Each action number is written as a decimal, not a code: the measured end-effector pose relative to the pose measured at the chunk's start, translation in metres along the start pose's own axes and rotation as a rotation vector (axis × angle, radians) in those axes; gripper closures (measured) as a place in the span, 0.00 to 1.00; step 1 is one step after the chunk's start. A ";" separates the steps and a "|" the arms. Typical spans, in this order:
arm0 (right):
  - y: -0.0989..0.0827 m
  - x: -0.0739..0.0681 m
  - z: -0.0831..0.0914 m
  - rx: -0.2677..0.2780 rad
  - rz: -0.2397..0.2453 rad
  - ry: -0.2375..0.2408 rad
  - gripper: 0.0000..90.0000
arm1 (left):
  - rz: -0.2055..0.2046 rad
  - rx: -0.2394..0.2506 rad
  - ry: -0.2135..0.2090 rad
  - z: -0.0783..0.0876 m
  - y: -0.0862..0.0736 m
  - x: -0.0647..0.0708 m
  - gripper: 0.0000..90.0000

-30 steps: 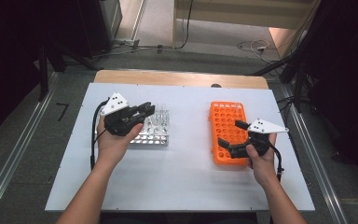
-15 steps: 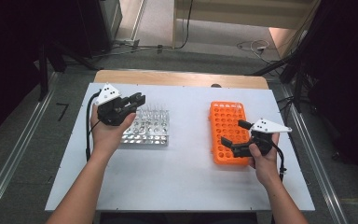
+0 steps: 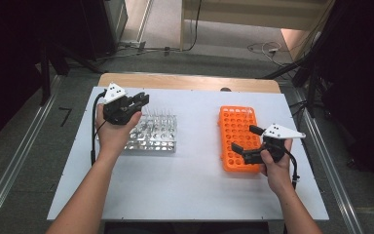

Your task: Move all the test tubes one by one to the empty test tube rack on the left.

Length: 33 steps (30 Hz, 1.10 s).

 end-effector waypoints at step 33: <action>-0.001 0.002 0.000 0.003 -0.009 0.004 0.00 | -0.010 -0.124 0.079 -0.029 -0.032 -0.007 0.83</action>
Point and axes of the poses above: each handheld gripper's, and its own axes: z roughly backward along the jaws, y roughly out of its top, x roughly to its right, the point moved 4 cm from there along -z, roughly forward along the jaws, and after that the axes turned 14 degrees about z, right-handed, at the moved point
